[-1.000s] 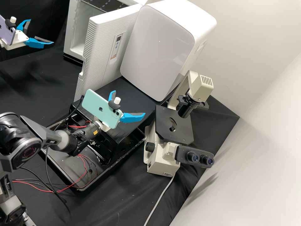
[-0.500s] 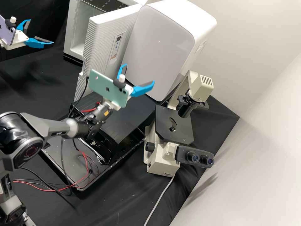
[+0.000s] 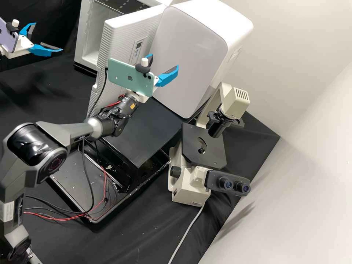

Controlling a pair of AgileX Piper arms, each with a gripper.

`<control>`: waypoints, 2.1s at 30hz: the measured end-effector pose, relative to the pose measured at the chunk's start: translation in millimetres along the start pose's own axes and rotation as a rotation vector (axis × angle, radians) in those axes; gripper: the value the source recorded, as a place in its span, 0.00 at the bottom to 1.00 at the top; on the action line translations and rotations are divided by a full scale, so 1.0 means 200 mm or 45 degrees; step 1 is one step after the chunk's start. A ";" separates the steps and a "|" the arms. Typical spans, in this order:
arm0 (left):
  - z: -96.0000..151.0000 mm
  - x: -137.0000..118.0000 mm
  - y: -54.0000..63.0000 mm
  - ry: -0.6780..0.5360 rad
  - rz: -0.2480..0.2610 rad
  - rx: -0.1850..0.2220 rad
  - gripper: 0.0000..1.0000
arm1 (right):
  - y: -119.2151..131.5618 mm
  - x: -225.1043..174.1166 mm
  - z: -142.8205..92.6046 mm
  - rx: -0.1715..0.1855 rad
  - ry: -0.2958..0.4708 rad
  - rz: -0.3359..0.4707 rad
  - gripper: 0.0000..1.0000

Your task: Close the incubator door

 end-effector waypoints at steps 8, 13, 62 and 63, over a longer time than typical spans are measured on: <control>0.00 0.00 -0.01 0.004 -0.018 0.000 1.00 | -0.03 0.09 -0.09 -0.051 0.031 -0.039 0.00; 0.00 0.00 -0.01 0.004 -0.018 0.000 1.00 | -0.05 0.12 -0.13 -0.088 0.053 -0.048 0.00; 0.00 0.00 -0.01 0.004 -0.018 0.000 1.00 | -0.10 0.26 -0.65 -0.050 0.368 -0.152 0.00; 0.00 0.00 -0.01 0.004 -0.018 0.000 1.00 | -0.10 0.26 -0.65 -0.050 0.368 -0.152 0.00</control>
